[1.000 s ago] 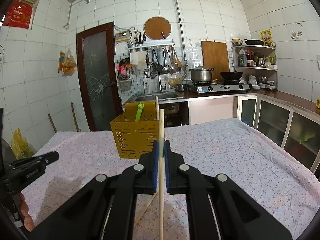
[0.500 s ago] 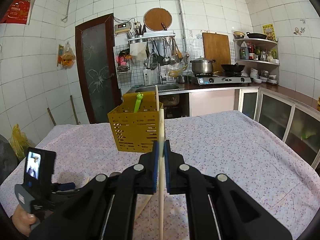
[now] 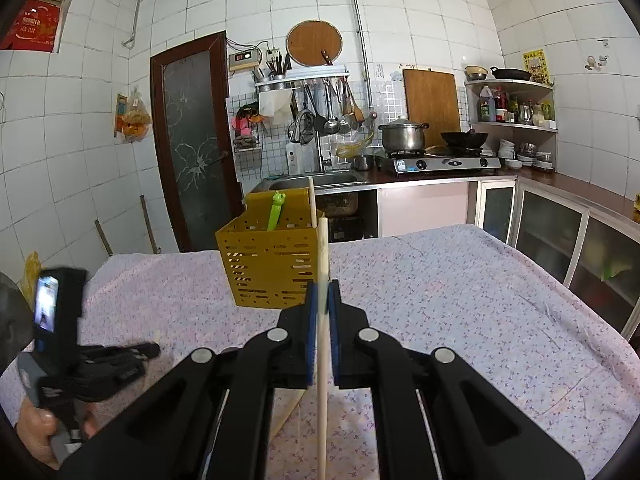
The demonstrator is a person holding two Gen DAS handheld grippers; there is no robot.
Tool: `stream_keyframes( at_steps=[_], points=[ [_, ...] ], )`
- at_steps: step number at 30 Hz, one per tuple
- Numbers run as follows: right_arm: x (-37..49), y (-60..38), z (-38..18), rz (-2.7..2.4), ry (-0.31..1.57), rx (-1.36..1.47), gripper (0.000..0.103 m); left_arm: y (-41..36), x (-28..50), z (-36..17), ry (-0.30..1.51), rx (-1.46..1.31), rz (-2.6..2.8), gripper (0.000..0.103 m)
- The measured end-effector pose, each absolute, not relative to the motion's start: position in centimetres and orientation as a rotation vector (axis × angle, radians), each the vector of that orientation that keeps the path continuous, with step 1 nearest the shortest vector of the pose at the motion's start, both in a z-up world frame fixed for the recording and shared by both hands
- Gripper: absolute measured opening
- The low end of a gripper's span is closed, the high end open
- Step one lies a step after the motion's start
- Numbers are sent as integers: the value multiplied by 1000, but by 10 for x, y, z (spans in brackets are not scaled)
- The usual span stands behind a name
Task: Organize utensils
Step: 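Lift the chopstick with the left tool while the right tool carries its chopstick toward the holder, then lower the left tool's chopstick into the holder while the right tool lowers its chopstick too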
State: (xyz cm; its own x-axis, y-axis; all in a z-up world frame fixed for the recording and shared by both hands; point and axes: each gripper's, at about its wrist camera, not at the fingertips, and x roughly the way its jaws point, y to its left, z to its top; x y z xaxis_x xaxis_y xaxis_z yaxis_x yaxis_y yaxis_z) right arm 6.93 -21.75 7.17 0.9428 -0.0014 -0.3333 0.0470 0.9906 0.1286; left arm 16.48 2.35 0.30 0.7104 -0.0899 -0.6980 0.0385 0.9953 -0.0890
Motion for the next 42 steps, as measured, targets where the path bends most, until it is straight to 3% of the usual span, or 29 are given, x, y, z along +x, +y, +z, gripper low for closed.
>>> stream_keyframes(
  at_steps=[7, 13, 22, 35, 42],
  points=[
    [65, -215, 76, -25, 315, 132, 6, 17, 128, 62, 521, -35, -67, 5],
    [67, -214, 85, -31, 288, 123, 6, 14, 117, 86, 411, -19, -73, 5],
    [86, -209, 112, -26, 226, 116, 6, 12, 146, 110, 376, -62, -93, 5],
    [176, -201, 218, -9, 16, 129, 6, -19, 217, 228, 158, -72, -146, 5],
    [244, -199, 211, -34, 1, 135, 6, -44, 288, 219, 122, -56, -150, 5]
  ],
)
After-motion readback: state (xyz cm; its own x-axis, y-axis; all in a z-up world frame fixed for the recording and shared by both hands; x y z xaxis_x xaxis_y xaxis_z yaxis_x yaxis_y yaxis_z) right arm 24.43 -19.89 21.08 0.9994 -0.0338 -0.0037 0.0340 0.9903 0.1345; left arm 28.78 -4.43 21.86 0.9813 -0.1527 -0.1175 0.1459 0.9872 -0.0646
